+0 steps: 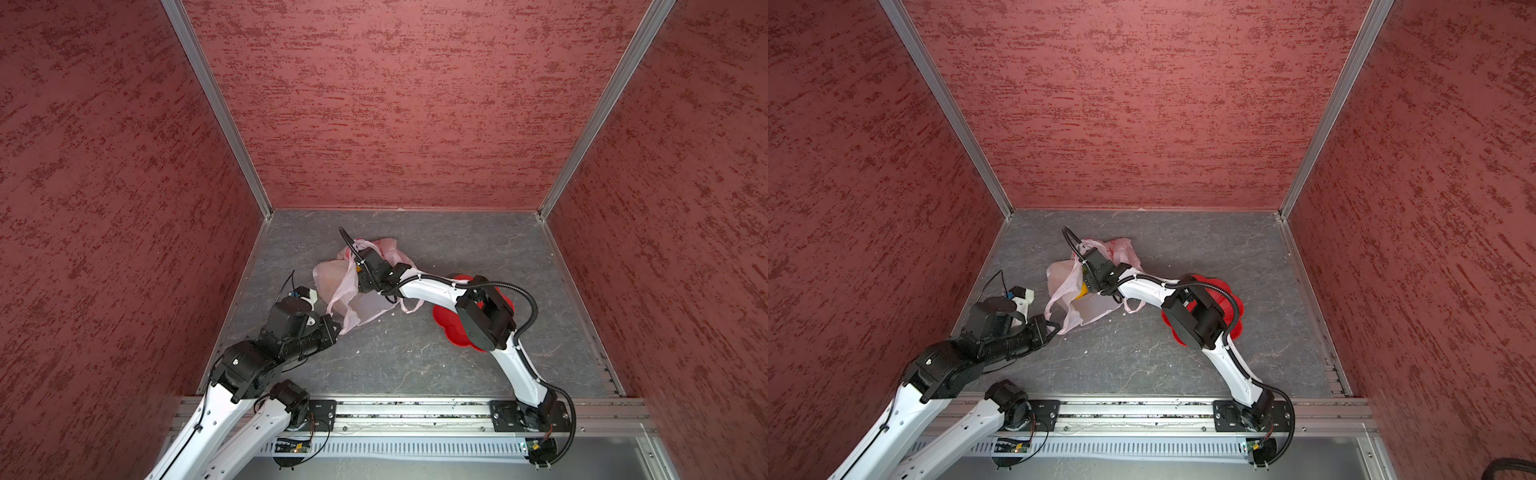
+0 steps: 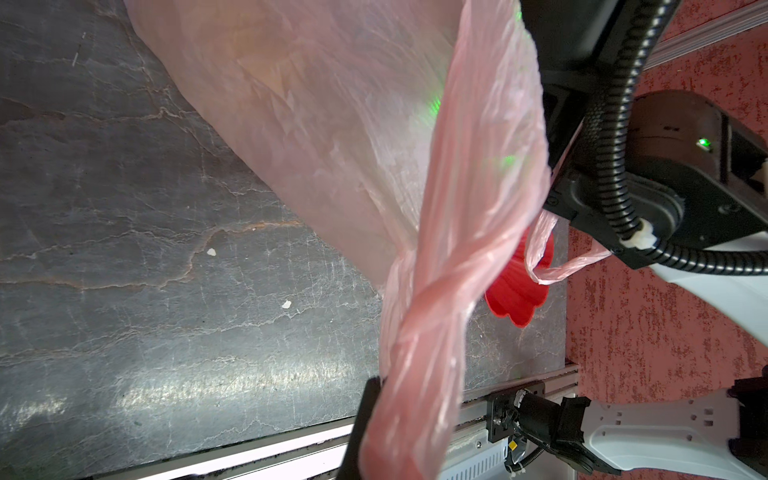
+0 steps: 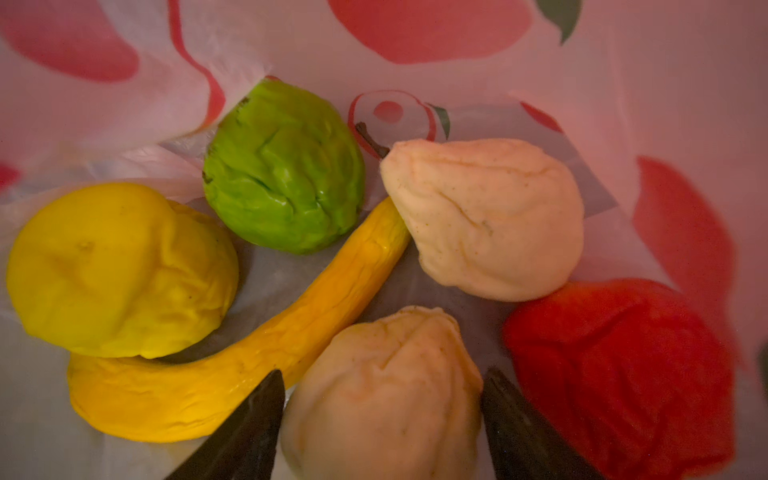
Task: Take the fake fruits out of the plastic bag
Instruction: 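Close the right gripper on the cream-coloured bun inside the bag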
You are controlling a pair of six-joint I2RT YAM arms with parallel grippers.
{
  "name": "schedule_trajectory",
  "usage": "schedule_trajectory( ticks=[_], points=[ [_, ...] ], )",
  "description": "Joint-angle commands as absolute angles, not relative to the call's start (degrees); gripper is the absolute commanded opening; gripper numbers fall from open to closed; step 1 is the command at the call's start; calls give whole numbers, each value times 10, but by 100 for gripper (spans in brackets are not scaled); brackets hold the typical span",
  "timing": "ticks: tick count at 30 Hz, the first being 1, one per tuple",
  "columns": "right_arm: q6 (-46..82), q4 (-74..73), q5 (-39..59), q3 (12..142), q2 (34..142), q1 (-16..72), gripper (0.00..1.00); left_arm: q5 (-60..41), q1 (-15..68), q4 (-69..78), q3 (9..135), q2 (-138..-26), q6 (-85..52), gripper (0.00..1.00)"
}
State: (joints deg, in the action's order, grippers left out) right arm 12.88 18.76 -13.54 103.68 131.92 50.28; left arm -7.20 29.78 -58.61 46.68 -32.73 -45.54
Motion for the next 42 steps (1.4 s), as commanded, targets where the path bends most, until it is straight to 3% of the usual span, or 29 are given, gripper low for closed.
schedule_trajectory(
  ticks=[1,8,20,42],
  points=[
    [139,189,-134,1046,1325,498,73,-77,295,-573,467,-330,-445,3],
    [142,179,-135,1041,1324,494,67,-77,294,-574,468,-330,-444,3],
    [139,174,-133,1034,1317,492,47,-76,295,-573,468,-331,-444,3],
    [141,144,-129,996,1290,492,36,-40,294,-642,490,-308,-444,3]
  ],
)
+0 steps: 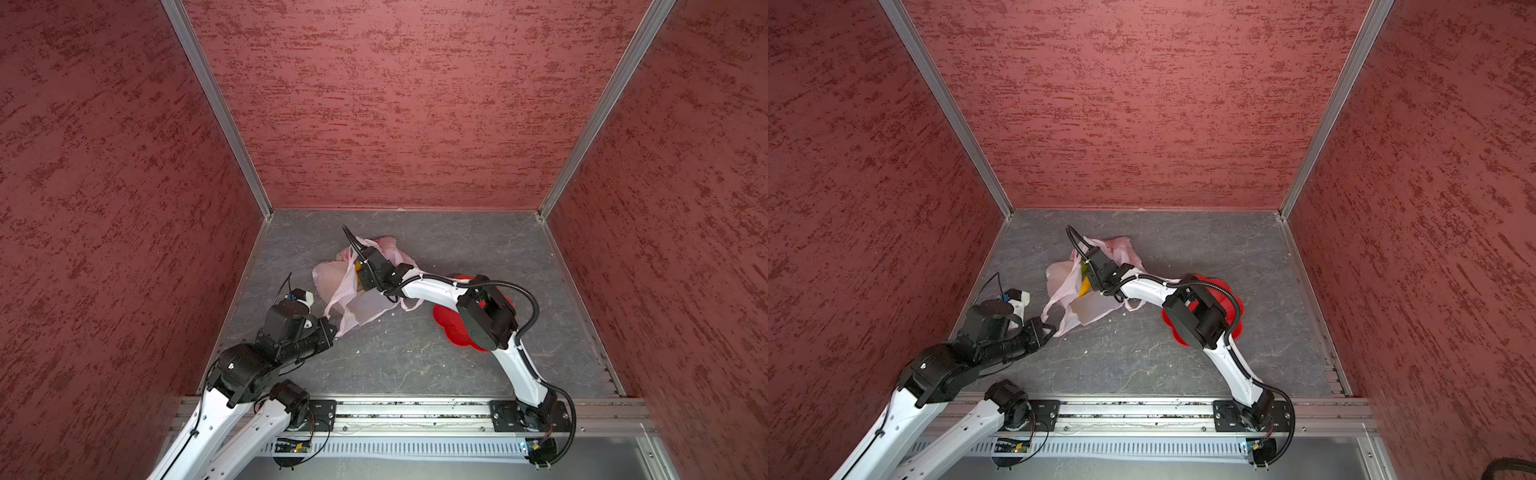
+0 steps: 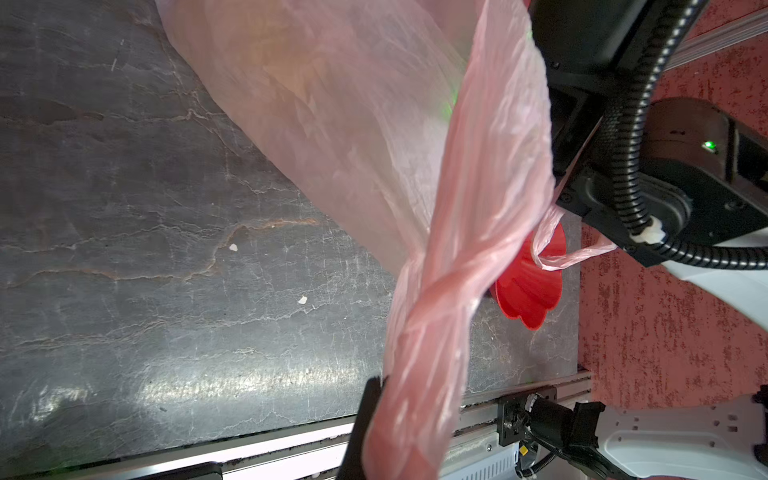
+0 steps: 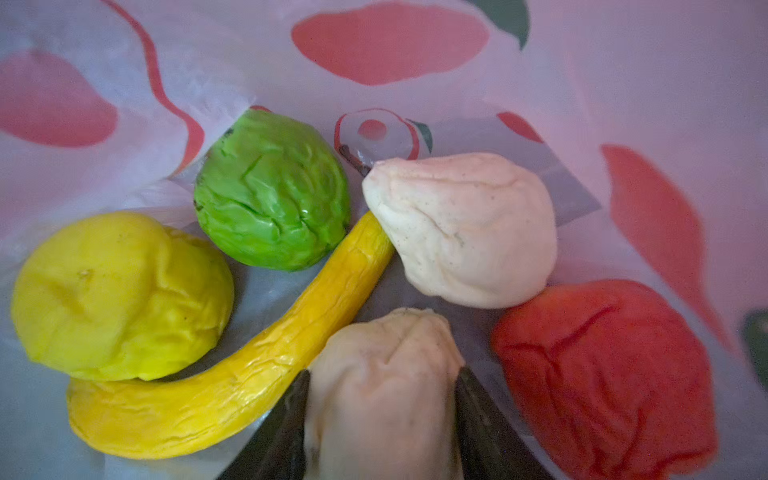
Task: Take the fake fruits out of the plastic bag
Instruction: 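Close the right gripper on the cream-coloured bun inside the bag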
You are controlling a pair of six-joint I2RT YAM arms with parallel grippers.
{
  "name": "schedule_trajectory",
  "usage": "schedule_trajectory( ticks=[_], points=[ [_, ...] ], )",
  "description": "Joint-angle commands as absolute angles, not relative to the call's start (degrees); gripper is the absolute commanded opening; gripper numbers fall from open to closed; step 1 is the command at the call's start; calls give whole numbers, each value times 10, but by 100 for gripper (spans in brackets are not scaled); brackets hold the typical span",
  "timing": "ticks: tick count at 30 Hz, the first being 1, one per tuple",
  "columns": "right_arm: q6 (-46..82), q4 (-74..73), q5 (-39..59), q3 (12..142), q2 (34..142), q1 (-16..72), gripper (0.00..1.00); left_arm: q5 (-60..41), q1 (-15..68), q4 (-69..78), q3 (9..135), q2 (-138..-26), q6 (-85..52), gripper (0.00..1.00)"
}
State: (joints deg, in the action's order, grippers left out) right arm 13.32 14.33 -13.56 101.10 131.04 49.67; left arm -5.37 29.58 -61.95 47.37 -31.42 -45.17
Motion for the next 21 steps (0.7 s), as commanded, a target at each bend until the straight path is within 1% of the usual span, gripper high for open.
schedule_trajectory(
  ticks=[1,7,17,21],
  points=[
    [142,142,-128,994,1289,492,36,-37,294,-646,491,-310,-444,3],
    [138,131,-118,977,1273,492,35,-33,294,-648,487,-315,-445,3],
    [136,114,-105,958,1253,492,31,-38,294,-627,477,-323,-446,3],
    [133,100,-86,946,1240,493,29,-40,294,-617,473,-327,-446,3]
  ],
)
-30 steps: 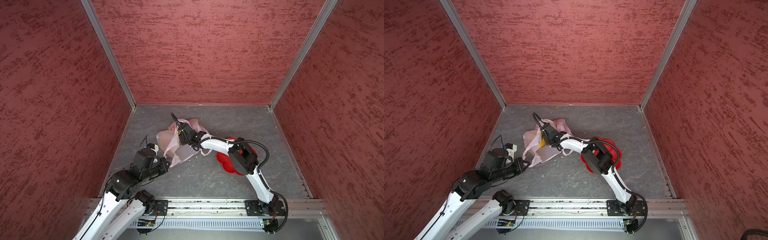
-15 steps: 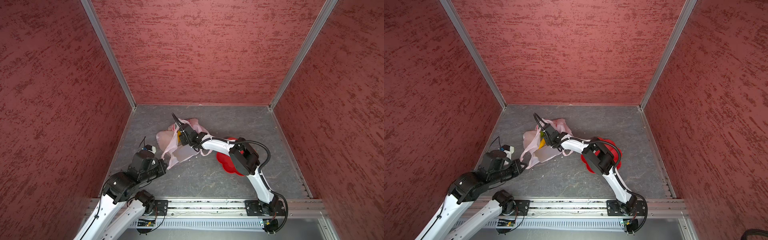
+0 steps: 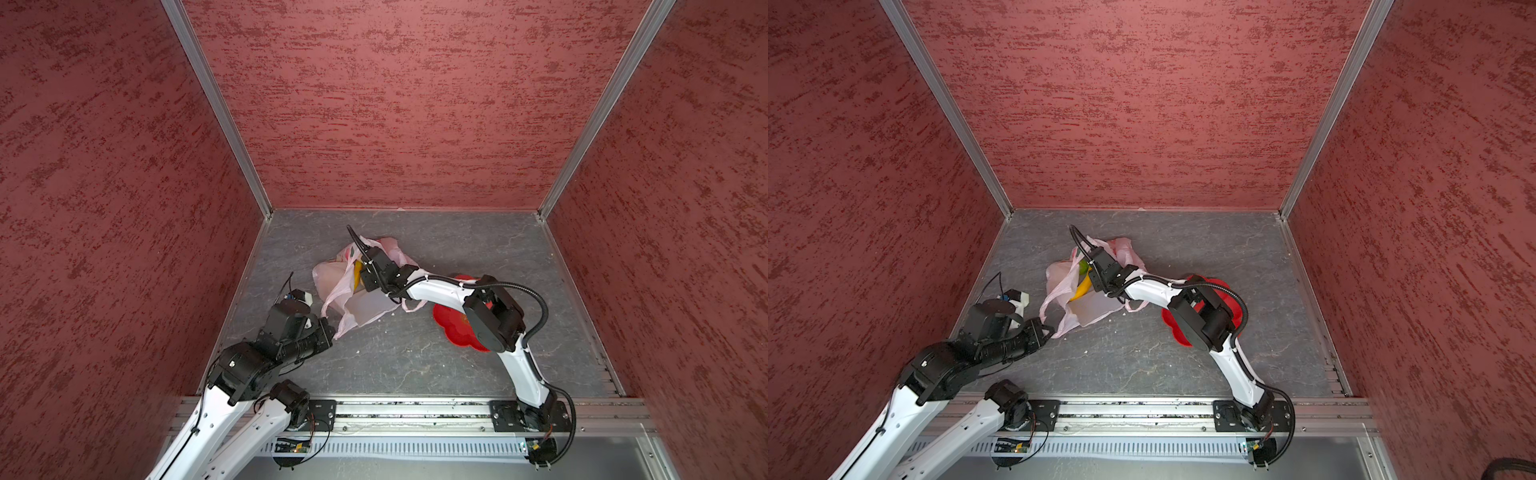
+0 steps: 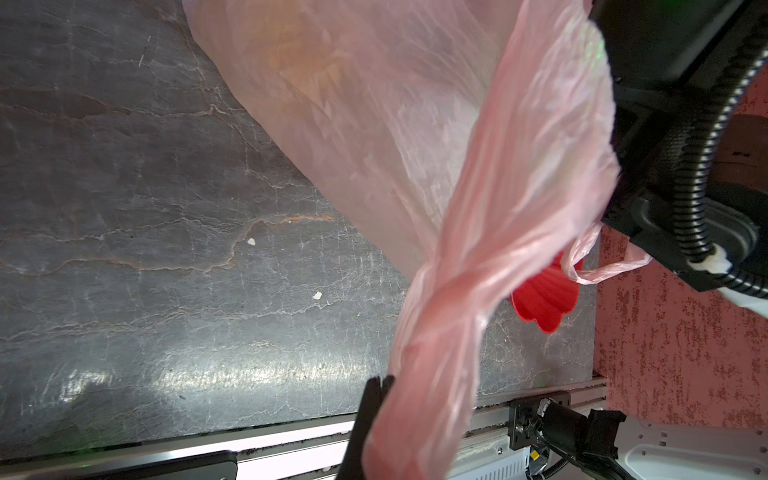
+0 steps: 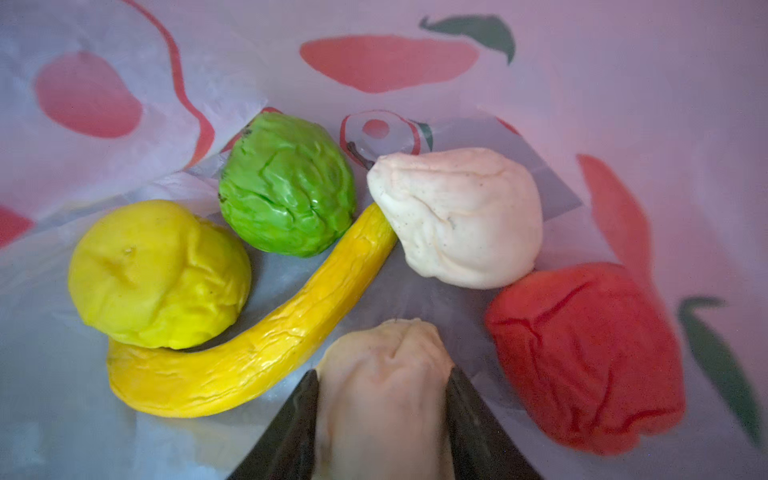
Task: Take the fake fruits out of the plastic bag
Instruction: 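Close the right gripper on the cream-coloured bun inside the bag, then lift the cream bun up out of the bag with the right gripper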
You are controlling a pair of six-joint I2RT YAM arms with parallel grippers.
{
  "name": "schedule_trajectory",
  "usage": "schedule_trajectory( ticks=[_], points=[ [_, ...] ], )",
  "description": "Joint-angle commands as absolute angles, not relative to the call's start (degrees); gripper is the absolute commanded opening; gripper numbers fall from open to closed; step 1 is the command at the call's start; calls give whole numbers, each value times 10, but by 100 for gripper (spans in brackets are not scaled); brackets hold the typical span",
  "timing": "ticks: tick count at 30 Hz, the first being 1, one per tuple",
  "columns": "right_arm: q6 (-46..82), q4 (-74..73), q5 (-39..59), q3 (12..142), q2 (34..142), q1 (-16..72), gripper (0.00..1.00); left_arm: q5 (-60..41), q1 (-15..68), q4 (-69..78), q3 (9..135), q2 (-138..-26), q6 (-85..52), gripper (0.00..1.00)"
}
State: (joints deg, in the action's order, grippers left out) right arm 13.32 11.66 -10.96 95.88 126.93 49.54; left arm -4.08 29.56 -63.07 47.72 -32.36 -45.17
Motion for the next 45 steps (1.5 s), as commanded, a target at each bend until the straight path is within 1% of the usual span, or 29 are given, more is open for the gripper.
schedule_trajectory(
  ticks=[1,18,30,39,45],
  points=[
    [131,94,-79,940,1234,494,29,-41,293,-613,471,-329,-445,3],
    [114,103,-39,873,1130,529,28,-26,289,-518,529,-404,-400,3],
    [105,137,-24,864,1084,538,27,-38,237,-520,591,-441,-340,3],
    [109,149,-25,843,1012,541,27,-59,213,-513,569,-443,-333,3],
    [101,159,-26,850,1025,541,27,-68,212,-520,559,-429,-338,2]
  ],
)
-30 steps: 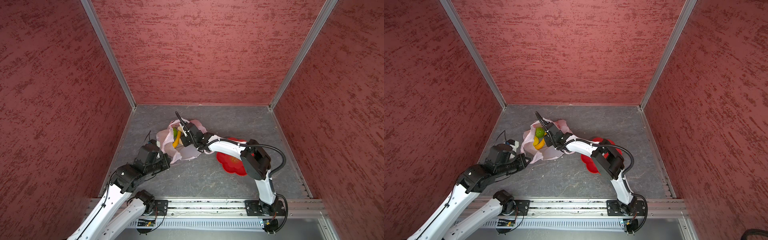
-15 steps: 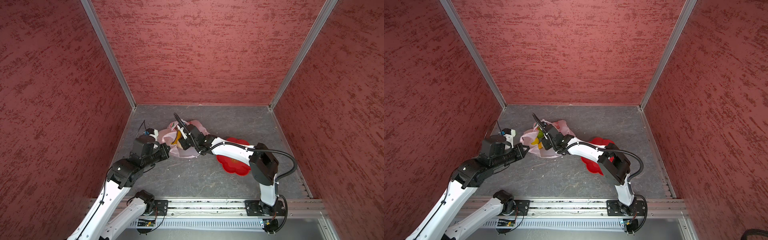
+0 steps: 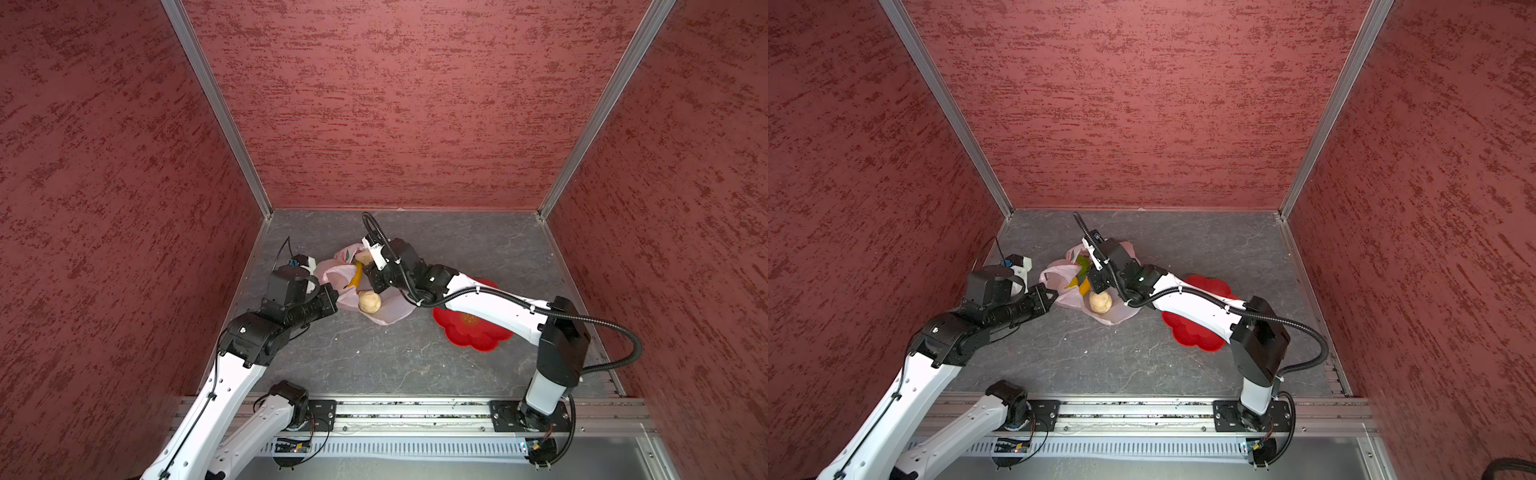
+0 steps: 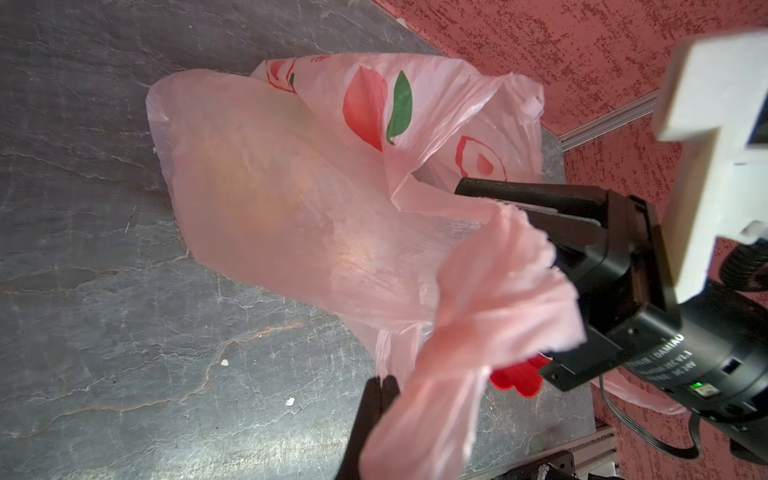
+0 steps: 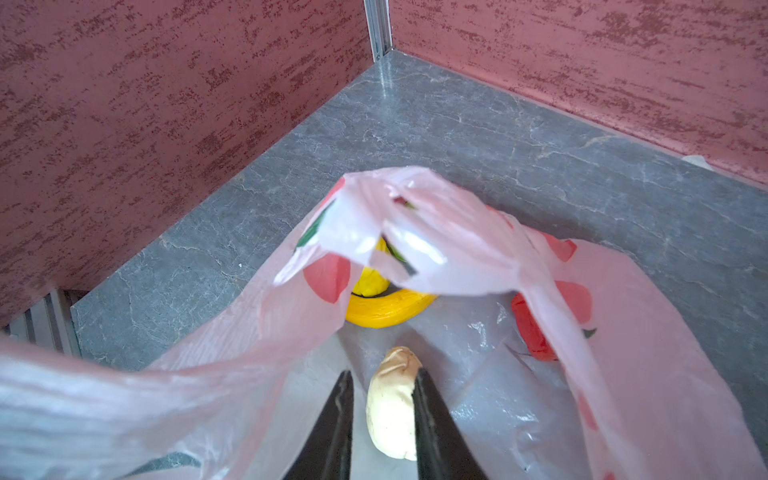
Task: Take the fake fruits out of the plastic bag
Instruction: 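Lift the cream bun up out of the bag with the right gripper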
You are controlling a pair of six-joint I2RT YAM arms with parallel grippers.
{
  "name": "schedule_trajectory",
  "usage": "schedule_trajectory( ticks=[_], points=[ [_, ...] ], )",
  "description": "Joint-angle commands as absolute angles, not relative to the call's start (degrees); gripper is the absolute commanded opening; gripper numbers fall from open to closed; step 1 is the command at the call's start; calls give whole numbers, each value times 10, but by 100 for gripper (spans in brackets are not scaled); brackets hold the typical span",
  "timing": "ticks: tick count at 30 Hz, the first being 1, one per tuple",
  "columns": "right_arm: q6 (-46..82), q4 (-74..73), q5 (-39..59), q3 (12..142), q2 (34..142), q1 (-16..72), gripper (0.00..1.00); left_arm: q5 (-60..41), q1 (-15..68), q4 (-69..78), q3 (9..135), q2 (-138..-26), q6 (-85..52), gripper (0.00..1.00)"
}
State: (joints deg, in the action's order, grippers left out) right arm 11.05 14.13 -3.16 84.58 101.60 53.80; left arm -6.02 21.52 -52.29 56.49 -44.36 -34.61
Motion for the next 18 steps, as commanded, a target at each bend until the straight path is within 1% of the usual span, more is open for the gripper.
schedule_trajectory(
  ticks=[1,9,13,18],
  points=[
    [102,158,-24,849,1031,541,27,-68,212,-528,559,-424,-340,2],
    [105,165,-9,840,1072,541,28,-84,212,-596,511,-364,-378,3],
    [113,164,-12,837,1097,541,35,-97,214,-608,473,-334,-409,2],
    [122,158,-17,845,1135,541,51,-99,217,-618,440,-303,-429,2]
  ],
)
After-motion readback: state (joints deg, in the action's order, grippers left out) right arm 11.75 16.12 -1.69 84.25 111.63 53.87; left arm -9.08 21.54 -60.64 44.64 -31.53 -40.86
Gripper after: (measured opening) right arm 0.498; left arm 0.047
